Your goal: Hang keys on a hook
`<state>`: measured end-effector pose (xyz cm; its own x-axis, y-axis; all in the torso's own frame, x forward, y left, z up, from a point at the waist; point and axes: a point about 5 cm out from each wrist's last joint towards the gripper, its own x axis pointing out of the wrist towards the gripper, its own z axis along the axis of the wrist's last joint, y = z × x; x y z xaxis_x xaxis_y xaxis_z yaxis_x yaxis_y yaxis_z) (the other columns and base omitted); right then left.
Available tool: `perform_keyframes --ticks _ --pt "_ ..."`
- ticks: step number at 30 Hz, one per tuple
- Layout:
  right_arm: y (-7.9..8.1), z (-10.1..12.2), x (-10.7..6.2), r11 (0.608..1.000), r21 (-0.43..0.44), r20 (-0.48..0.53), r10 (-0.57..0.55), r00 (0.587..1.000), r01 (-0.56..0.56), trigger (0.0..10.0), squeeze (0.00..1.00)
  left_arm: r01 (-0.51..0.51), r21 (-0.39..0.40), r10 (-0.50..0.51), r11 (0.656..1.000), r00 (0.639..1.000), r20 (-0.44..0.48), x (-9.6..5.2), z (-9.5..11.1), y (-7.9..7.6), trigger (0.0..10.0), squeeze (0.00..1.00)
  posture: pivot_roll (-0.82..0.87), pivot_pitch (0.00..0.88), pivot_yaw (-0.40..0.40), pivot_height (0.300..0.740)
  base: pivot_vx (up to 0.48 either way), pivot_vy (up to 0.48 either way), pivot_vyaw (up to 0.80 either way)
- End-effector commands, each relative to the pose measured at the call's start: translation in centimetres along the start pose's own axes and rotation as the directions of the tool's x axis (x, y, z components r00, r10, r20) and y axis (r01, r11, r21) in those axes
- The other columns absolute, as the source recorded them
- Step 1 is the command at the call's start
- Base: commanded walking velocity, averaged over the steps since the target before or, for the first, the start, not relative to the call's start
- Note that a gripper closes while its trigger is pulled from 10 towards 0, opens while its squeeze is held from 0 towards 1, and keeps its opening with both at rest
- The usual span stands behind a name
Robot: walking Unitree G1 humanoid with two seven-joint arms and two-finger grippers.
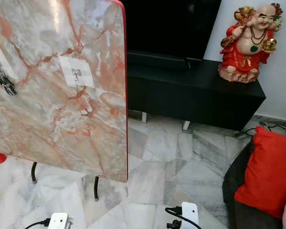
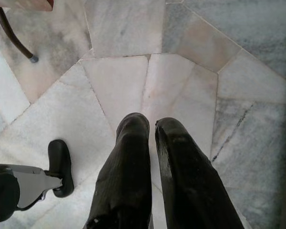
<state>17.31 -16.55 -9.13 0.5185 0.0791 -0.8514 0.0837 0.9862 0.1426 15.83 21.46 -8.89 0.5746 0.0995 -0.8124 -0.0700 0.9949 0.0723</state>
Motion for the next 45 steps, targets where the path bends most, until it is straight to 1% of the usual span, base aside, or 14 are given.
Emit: perform_keyframes --ticks 1,8,12,14,23,24,28,30,32,35,37,41,43,45 --pt "-0.1 0.2 0.0 1.0 -0.021 0.001 -0.004 1.0 0.004 10.0 0.0 -0.006 0.023 0.006 1.0 1.0 -0.005 -0.1 -0.3 0.1 10.0 0.0 0.0 0.0 -0.067 0.74 0.0 0.0 0.0" --pt "-0.9 -0.4 -0.2 0.999 -0.036 -0.004 -0.009 1.0 0.009 10.0 0.0 -0.011 0.034 0.011 0.999 1.0 -0.003 -0.2 -0.4 0.5 10.0 0.0 0.0 0.0 -0.051 0.74 0.0 0.0 0.0" --pt "-1.1 -1.0 -0.3 1.0 0.006 -0.009 -0.026 1.0 0.026 10.0 0.0 -0.026 0.048 0.025 0.998 0.999 0.025 -0.2 0.1 1.0 10.0 0.0 -0.01 0.0 -0.036 0.74 0.0 0.0 0.0" --pt "-1.0 -1.0 -0.3 1.0 0.012 -0.004 -0.023 1.0 0.023 10.0 0.0 -0.043 0.026 0.041 0.999 0.998 0.048 -0.1 0.4 1.2 10.0 0.0 -0.01 0.0 -0.031 0.74 0.0 0.0 0.0" --pt "-0.9 -1.1 -0.3 1.0 0.009 0.002 -0.015 1.0 0.015 10.0 0.0 -0.055 -0.075 0.074 0.996 0.957 0.281 0.1 5.7 2.0 10.0 0.0 -0.01 0.0 -0.032 0.74 0.0 0.0 0.0" --pt "-1.0 -1.1 -0.4 1.0 0.009 0.008 -0.013 1.0 0.013 10.0 0.0 -0.039 -0.067 0.06 0.997 0.935 0.35 0.1 7.3 1.8 10.0 0.0 -0.01 0.0 -0.035 0.74 0.0 0.0 0.0" --pt "-2.1 -1.4 -0.6 1.0 0.009 0.005 -0.025 1.0 0.025 10.0 0.0 0.007 -0.023 0.005 1.0 0.871 0.49 -0.3 10.6 0.4 10.0 0.0 0.0 0.0 -0.041 0.74 0.0 0.0 0.0" --pt "-2.4 -1.4 -0.7 1.0 0.01 0.005 -0.029 1.0 0.029 10.0 0.0 0.012 -0.013 -0.004 1.0 0.861 0.508 -0.4 10.9 0.2 10.0 0.0 0.0 0.0 -0.043 0.74 0.0 0.0 0.0" --pt "-3.5 -1.4 -1.0 0.999 0.018 0.012 -0.042 0.999 0.041 10.0 0.0 0.03 0.01 -0.031 0.999 0.825 0.565 -0.7 12.0 -0.6 10.0 0.0 0.0 0.0 -0.046 0.74 0.0 0.0 0.0" --pt "-4.1 -1.1 -1.2 0.999 0.013 0.019 -0.044 0.999 0.044 10.0 0.0 0.05 0.02 -0.052 0.999 0.785 0.617 -1.2 12.8 -1.3 10.0 0.0 0.0 0.0 -0.046 0.74 0.0 0.0 0.0" --pt "-4.4 -0.7 -1.2 0.999 0.021 0.029 -0.043 0.999 0.042 10.0 0.0 0.062 0.022 -0.061 0.998 0.745 0.664 -1.9 13.6 -1.7 10.0 0.0 -0.01 0.0 -0.047 0.74 0.0 0.0 0.0" --pt "-4.4 -0.3 -1.1 0.999 0.012 0.025 -0.045 0.999 0.044 10.0 0.0 0.06 0.053 -0.08 0.997 0.688 0.722 -2.9 15.1 -2.2 10.0 0.0 0.0 0.0 -0.054 0.74 0.0 0.0 0.0" --pt "-3.9 0.1 -0.9 0.999 0.012 0.029 -0.04 0.999 0.04 10.0 0.0 0.054 0.023 -0.052 0.998 0.638 0.769 -3.6 17.2 -2.3 10.0 0.0 0.01 0.0 -0.06 0.74 0.0 0.0 0.0" --pt "-3.0 0.3 -0.6 0.999 0.016 0.032 -0.032 0.999 0.032 10.0 0.0 0.05 0.017 -0.044 0.999 0.605 0.795 -4.1 18.8 -2.3 10.0 0.0 0.01 0.0 -0.059 0.74 0.0 0.0 0.0"
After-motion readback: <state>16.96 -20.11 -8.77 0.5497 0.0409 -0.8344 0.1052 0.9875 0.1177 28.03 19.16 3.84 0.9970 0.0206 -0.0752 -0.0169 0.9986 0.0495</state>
